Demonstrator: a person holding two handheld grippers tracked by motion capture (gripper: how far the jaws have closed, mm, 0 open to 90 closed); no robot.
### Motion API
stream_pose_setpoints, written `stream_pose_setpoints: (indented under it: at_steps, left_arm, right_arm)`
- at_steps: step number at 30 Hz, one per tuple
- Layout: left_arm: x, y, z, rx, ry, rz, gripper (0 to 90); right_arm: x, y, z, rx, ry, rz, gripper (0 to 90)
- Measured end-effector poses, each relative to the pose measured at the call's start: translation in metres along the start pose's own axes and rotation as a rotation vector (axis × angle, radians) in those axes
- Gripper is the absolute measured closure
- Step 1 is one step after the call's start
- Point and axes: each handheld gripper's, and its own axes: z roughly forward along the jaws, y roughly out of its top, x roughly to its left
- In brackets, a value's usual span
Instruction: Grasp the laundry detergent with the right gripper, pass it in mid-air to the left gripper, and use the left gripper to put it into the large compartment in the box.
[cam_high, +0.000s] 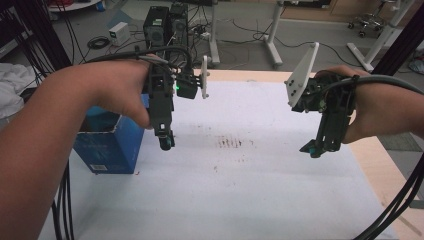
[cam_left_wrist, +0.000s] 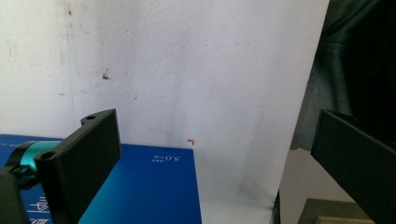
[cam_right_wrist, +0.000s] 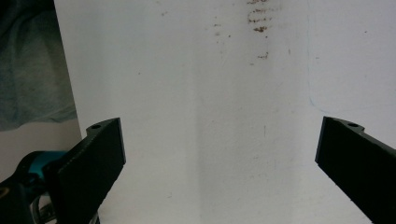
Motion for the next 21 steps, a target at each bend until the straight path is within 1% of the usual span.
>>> stream_pose_setpoints:
  at_steps: [3,9,15,17,20,21]
  left_arm:
    - [0.0009,-0.0016,-0.0018,-0.004,0.0,-0.002,1.6]
    - [-0.0004,-0.0038,-0.0001,0.017,-0.004,-0.005,1.6]
    - [-0.0015,-0.0031,0.0022,0.017,-0.005,-0.007,1.6]
    - [-0.0006,-0.0024,0.0024,0.023,0.002,-0.003,1.6]
    - [-0.001,-0.0012,0.0027,0.027,0.0,0.002,1.6]
    - [-0.0012,-0.0009,0.0027,0.026,-0.002,0.002,1.6]
  right_arm:
    - [0.0005,0.0007,0.0012,0.009,0.005,-0.013,0.6]
    - [-0.0014,0.0014,0.0045,0.023,0.003,-0.009,0.7]
    - [-0.0012,0.0014,0.0055,0.023,0.003,-0.015,0.6]
    - [-0.0008,0.0007,0.005,0.021,0.006,-0.01,0.6]
    - [-0.001,-0.0011,0.0046,0.018,0.006,-0.01,0.7]
    - [-0.0005,-0.0019,0.004,0.024,0.005,-0.002,0.6]
